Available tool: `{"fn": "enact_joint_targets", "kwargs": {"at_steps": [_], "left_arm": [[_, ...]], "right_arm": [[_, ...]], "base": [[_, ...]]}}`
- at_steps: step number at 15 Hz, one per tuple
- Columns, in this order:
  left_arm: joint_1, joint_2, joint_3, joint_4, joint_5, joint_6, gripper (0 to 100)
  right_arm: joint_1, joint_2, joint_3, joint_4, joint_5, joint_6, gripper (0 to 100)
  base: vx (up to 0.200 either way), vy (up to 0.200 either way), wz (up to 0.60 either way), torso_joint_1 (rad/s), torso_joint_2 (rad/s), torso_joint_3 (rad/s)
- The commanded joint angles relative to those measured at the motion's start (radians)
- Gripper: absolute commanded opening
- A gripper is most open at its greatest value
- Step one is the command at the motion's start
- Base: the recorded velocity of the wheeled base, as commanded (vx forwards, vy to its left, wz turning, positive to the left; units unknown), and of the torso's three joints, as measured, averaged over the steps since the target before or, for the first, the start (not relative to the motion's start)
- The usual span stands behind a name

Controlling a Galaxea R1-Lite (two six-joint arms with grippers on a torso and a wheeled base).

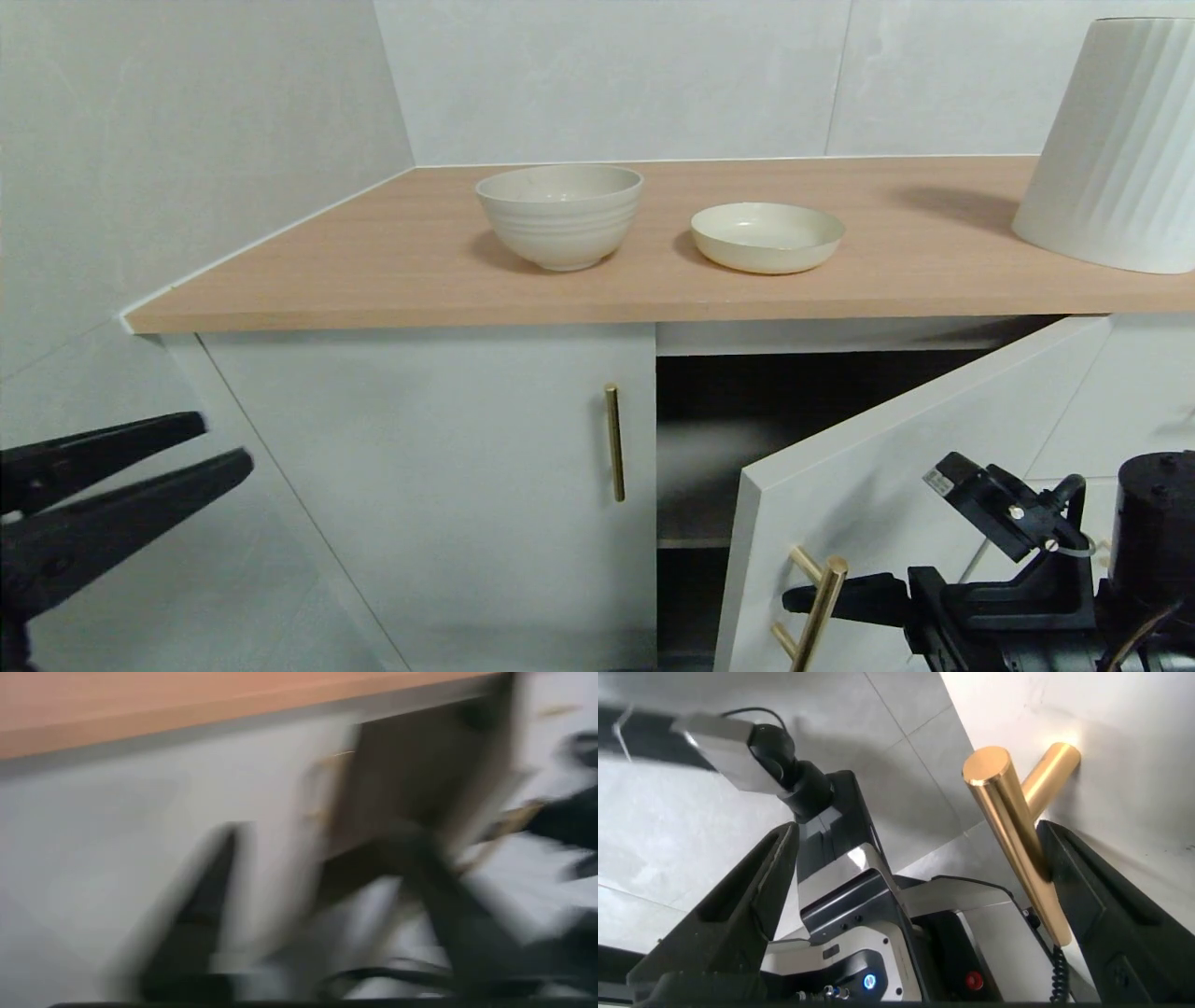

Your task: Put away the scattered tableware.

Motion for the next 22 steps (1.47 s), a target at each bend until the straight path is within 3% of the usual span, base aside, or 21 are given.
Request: {"fn": "enact_joint_targets", "kwargs": {"at_steps": [1,4,8,13,15,17,22], "left_arm": [[-0.141,0.22,-0.02,-0.095,-0.007,-0.061,0],[-0.29,0.322,-0.02,-0.164,-0.008,-0.064,0],[-0.401,0.521,0.018,-0.318,-0.007,-0.049,0],[-0.549,0.868,0.019,-0.626,0.015,-0.05,0],[-0.588,0.991,0.007,-0.761,0.067,-0.049,0],[-0.605,1.035,-0.019,-0.812,0.072,-0.052,0],[-0.648,1.021,-0.07,-0.824,0.07,-0.056,0]], "right_arm": [[0.001,0.0,0.003,0.002,0.004,-0.001,100],[-0.001,-0.003,0.004,0.002,0.001,-0.011,100],[-0.016,0.0,0.007,0.002,-0.001,-0.019,100],[-0.017,0.0,0.007,0.002,-0.001,-0.019,100],[-0.017,0.0,0.007,0.002,-0.001,-0.019,100],[-0.027,-0.002,0.004,0.002,-0.001,-0.019,100],[-0.034,0.003,0.004,0.002,-0.001,-0.019,100]], "base": [[0.0,0.0,0.0,0.0,0.0,0.0],[0.0,0.0,0.0,0.0,0.0,0.0],[0.0,0.0,0.0,0.0,0.0,0.0],[0.0,0.0,0.0,0.0,0.0,0.0],[0.0,0.0,0.0,0.0,0.0,0.0],[0.0,0.0,0.0,0.0,0.0,0.0],[0.0,0.0,0.0,0.0,0.0,0.0]]}}
